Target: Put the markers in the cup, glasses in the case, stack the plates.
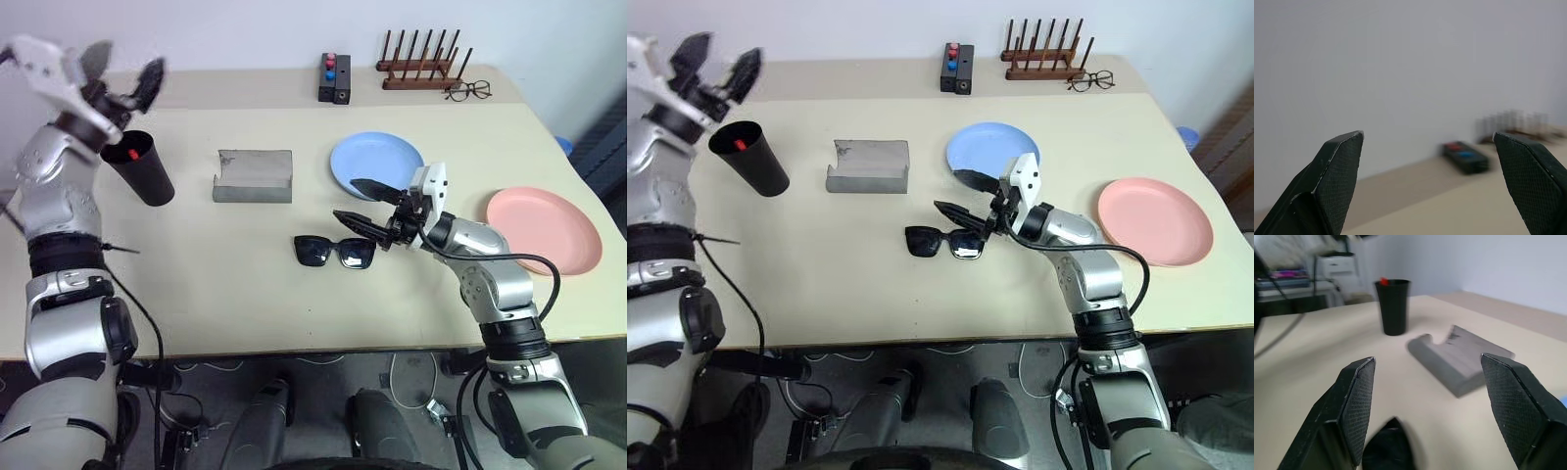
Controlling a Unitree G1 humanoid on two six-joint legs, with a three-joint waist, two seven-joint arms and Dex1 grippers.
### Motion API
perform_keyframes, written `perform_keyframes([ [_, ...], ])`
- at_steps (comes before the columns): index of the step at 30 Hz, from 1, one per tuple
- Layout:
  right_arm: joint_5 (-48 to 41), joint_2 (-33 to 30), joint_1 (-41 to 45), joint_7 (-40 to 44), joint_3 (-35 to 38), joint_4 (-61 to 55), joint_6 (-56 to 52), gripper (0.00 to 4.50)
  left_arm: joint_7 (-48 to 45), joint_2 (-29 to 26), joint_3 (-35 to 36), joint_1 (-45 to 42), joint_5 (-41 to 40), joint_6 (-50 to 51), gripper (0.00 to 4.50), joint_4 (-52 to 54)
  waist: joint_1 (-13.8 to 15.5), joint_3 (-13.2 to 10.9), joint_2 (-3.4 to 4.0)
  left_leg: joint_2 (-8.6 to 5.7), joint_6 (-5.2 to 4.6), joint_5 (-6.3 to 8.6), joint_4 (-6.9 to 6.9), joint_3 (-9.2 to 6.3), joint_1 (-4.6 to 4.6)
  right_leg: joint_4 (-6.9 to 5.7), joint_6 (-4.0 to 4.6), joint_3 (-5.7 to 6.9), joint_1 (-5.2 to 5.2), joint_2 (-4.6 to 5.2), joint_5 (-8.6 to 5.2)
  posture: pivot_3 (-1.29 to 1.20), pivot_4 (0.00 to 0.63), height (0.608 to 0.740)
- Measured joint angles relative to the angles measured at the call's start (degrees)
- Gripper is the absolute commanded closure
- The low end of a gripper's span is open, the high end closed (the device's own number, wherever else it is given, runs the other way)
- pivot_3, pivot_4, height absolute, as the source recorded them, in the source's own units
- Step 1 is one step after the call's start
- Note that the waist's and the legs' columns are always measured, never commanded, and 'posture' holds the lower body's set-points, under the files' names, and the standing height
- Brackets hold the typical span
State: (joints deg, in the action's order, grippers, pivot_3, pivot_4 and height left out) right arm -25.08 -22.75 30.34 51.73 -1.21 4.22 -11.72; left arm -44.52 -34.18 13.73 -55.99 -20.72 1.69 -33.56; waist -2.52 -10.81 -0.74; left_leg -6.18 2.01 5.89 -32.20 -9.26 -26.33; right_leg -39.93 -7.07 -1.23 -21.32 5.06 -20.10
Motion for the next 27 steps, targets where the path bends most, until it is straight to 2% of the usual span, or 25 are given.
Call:
perform_keyframes([
  [4, 1.7, -0.1, 0.6, -1.3, 0.6, 2.6, 2.2, 1.02, -3.7, 3.1, -7.0, -1.4, 2.7, 4.3, 0.12, -1.7, -0.3, 0.0, 0.00, 0.03, 0.01, -0.01, 0.04, 0.04, 0.01, -0.03, 0.00, -0.03, -0.05, -0.04, 0.00, 0.00, 0.150, 0.738],
  [9, 3.4, -1.7, 0.1, -1.9, 1.9, 3.3, 3.8, 1.02, -6.9, 5.2, -15.2, -2.8, 10.0, 5.5, 0.12, -11.3, -0.7, 0.0, -0.01, 0.03, 0.00, -0.01, 0.05, 0.06, 0.00, -0.06, -0.01, -0.05, -0.08, -0.04, -0.01, 0.00, 0.150, 0.738],
  [16, 3.6, -8.4, -4.8, 0.5, 5.0, 3.2, 4.1, 1.02, -11.1, 4.6, -17.7, -8.1, 15.9, 1.7, 0.12, -26.0, -0.3, 0.0, -0.03, 0.01, -0.01, -0.01, 0.01, 0.07, -0.02, -0.04, -0.02, -0.02, -0.06, -0.03, -0.02, 0.00, 0.150, 0.738],
  [27, 3.6, -7.4, -5.2, -1.0, 5.4, 1.4, 4.1, 1.02, -15.0, 5.4, -21.5, -10.0, 24.1, -3.3, 0.12, -36.8, -0.1, 0.0, -0.04, 0.01, -0.01, -0.01, -0.02, 0.08, -0.04, -0.05, -0.02, -0.02, -0.07, -0.02, -0.02, 0.00, 0.150, 0.738],
])
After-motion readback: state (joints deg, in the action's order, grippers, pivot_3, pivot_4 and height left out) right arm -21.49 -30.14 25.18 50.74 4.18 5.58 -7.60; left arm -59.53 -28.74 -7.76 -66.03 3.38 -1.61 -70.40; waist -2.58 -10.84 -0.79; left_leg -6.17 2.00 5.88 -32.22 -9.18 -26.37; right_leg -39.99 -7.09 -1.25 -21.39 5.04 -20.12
